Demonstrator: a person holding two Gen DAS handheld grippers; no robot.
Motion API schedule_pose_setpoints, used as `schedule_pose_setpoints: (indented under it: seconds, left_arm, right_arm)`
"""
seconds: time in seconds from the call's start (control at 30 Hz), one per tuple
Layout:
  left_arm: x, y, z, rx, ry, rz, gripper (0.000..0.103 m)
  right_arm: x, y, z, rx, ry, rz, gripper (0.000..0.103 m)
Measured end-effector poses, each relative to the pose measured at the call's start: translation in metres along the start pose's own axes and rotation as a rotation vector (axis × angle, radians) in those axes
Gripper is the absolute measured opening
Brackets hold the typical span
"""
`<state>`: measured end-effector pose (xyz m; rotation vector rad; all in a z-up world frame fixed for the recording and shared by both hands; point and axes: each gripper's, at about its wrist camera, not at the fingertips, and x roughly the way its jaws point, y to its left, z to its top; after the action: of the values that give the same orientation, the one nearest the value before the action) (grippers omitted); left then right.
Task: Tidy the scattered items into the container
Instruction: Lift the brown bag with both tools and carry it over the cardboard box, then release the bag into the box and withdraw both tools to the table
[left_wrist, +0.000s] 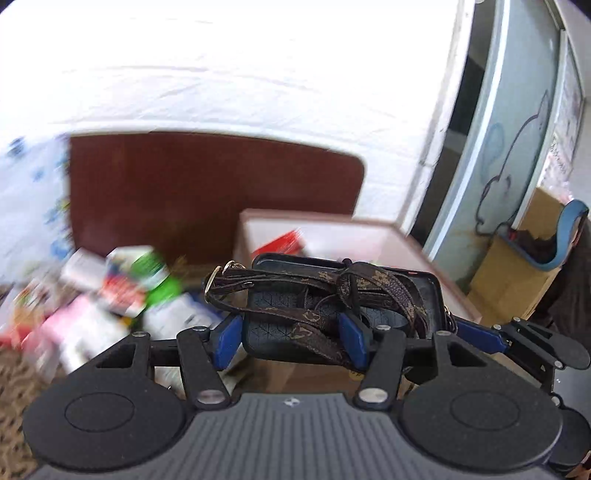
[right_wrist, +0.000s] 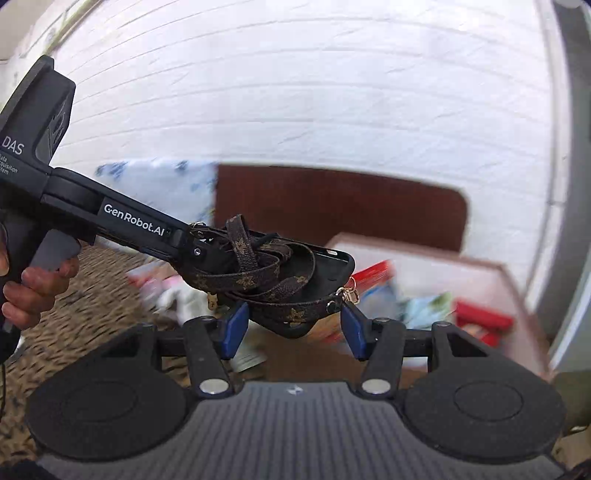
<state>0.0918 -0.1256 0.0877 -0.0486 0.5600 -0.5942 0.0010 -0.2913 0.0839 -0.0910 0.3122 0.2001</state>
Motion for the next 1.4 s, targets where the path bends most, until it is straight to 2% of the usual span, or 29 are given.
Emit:
schedule_pose_setpoints:
  seconds: [0.13,0.33,0.63,0.67,0.7,0.77,0.83,0.9,1.1,1.17,1.4]
  left_arm:
    - [0.045,-0.018,0.029,-0.009,0.004,-0.034,0.060]
    - [0.111,-0.039,0.058,-0.014,0.036,-0.048,0.060]
    - [0.206,-0.049,0.064,-0.060,0.123,-0.070,0.059]
    - [0.212,-0.048,0.063,-0.067,0.138,-0.089,0.064]
    - [0.215,-0.047,0.061,-0.072,0.146,-0.118,0.076]
    - [0.213,-0.046,0.055,-0.059,0.140,-0.159,0.093]
    - [0.209,-0.047,0.052,-0.033,0.121,-0.155,0.094]
    - [0.207,-0.047,0.050,-0.023,0.132,-0.140,0.094]
    - [0.189,-0.055,0.050,0.026,0.105,-0.114,0.094]
    - [0.178,-0.058,0.048,0.064,0.088,-0.100,0.094]
    - [0.136,-0.066,0.033,0.118,0.053,-0.063,0.094]
  right_arm:
    - [0.016,-0.040,0.016,0.014,-0.024,-0.047,0.054]
    - [0.058,-0.099,0.027,0.037,-0.002,-0.081,0.054]
    - [0.116,-0.176,0.011,0.060,0.076,-0.119,0.055]
    - [0.124,-0.183,0.007,0.062,0.099,-0.136,0.055]
    - [0.134,-0.188,0.004,0.061,0.126,-0.156,0.057]
    - [0.146,-0.189,-0.003,0.046,0.178,-0.189,0.064]
    - [0.143,-0.182,-0.003,0.018,0.170,-0.195,0.073]
    - [0.137,-0.174,-0.003,-0.019,0.123,-0.206,0.090]
    - [0.131,-0.156,-0.004,-0.001,0.130,-0.211,0.093]
    - [0.125,-0.149,-0.004,-0.003,0.140,-0.220,0.096]
    - [0.101,-0.122,0.004,0.010,0.162,-0.223,0.096]
